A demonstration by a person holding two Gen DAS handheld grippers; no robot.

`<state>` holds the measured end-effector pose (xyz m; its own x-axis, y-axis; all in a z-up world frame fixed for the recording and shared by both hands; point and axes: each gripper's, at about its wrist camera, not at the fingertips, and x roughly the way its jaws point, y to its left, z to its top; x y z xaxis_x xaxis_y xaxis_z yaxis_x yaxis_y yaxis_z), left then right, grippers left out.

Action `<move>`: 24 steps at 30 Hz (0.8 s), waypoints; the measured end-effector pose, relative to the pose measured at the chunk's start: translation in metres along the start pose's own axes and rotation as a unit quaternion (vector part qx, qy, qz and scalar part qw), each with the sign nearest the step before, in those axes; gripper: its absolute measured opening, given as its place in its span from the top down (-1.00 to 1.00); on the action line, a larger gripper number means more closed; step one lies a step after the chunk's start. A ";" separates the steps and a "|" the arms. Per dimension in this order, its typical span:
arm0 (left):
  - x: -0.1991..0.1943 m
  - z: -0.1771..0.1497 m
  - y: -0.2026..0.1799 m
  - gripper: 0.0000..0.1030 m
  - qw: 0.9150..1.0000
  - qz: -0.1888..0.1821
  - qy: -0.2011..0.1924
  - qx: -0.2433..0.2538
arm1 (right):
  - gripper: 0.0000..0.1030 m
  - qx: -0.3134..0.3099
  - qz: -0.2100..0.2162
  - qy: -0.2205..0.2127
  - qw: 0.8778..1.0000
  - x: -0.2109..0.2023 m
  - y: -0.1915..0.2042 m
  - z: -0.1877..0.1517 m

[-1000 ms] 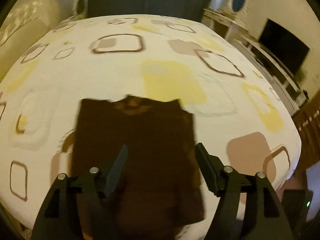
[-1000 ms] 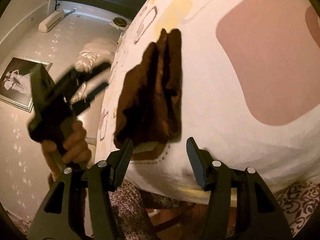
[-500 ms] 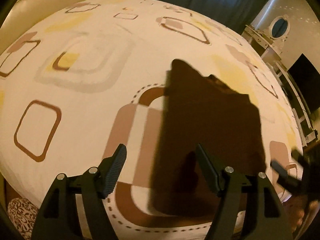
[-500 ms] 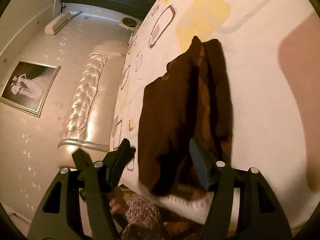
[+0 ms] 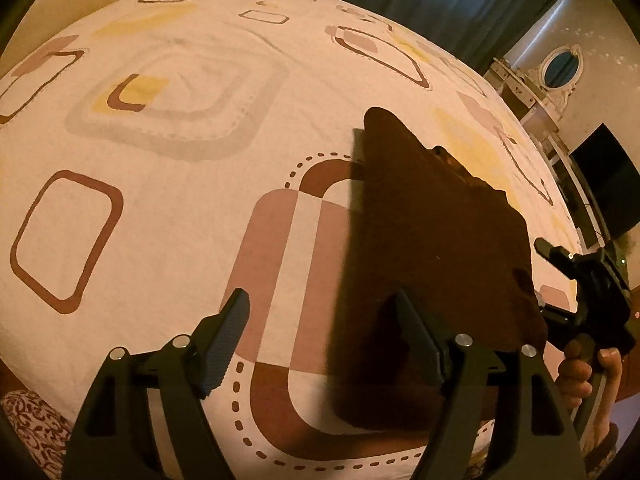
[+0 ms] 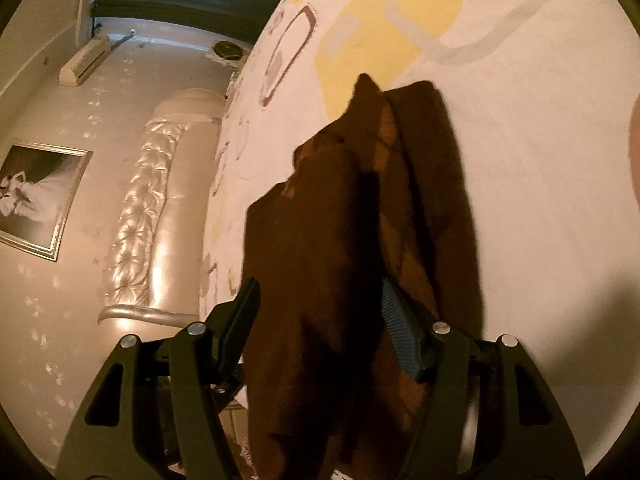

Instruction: Fold small clothes

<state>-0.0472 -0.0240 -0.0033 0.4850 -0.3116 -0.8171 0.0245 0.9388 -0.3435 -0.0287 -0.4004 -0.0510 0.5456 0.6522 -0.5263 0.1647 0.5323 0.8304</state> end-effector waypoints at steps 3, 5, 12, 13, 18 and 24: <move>0.001 0.000 0.002 -0.45 1.000 -0.002 0.001 0.000 | -0.19 -0.019 0.013 0.019 1.000 0.007 0.009 -0.003; 0.002 0.001 0.002 -0.45 1.000 -0.004 0.002 0.000 | -0.19 -0.037 0.001 0.025 0.999 0.012 0.013 -0.002; 0.001 0.001 0.001 -0.45 1.000 -0.002 -0.002 0.009 | 0.16 -0.039 0.011 0.010 0.999 0.014 0.012 0.010; 0.001 0.001 0.001 -0.45 1.000 -0.002 -0.002 0.010 | 0.17 -0.041 0.012 0.013 0.999 0.015 0.013 0.011; 0.002 0.002 0.001 -0.46 1.000 -0.003 -0.002 0.012 | 0.40 -0.047 -0.010 0.020 0.999 0.028 0.011 0.017; 0.002 0.003 0.001 -0.47 1.000 -0.004 0.000 0.011 | 0.78 -0.060 -0.026 0.017 0.998 0.032 0.016 0.021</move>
<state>-0.0434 -0.0238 -0.0040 0.4856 -0.3195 -0.8137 0.0479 0.9392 -0.3401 0.0082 -0.3826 -0.0510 0.5100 0.6397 -0.5751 0.0901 0.6251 0.7753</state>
